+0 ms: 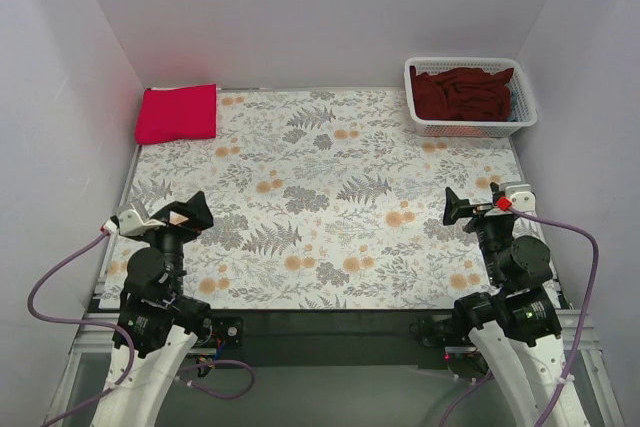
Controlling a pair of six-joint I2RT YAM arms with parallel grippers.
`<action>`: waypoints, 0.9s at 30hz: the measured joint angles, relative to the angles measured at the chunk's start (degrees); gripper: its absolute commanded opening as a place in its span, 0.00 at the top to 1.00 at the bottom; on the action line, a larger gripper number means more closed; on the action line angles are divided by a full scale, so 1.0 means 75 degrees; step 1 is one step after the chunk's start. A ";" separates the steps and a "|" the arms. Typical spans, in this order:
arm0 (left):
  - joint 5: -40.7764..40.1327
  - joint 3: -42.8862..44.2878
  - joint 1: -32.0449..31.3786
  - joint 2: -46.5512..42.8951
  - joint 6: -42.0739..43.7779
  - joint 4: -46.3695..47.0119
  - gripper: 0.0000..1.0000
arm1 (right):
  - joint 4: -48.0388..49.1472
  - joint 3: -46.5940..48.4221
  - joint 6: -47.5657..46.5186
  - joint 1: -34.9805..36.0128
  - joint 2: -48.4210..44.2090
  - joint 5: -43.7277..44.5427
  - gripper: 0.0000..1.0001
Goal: Fold and stack the t-shirts
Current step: Grab the tshirt from the pile
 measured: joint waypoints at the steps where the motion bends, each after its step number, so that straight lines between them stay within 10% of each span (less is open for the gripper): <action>1: 0.0073 0.0000 0.0000 0.0017 0.0012 0.0015 0.02 | 0.0029 0.0000 0.0003 0.0000 0.0047 -0.0032 0.02; 9: 0.0629 -0.0006 0.0000 0.0300 0.0154 0.0187 0.02 | 0.0224 0.1049 0.0772 0.0003 0.2923 -0.0545 0.02; 17: 0.0906 -0.0058 0.0000 0.0070 0.0268 0.0344 0.02 | -0.0032 0.5348 0.1411 -0.0239 0.8609 -0.1335 0.03; 27: 0.0988 -0.0085 -0.0015 -0.0117 0.0318 0.0344 0.02 | -0.0440 0.8413 0.1760 -0.1947 1.2394 -0.0889 0.14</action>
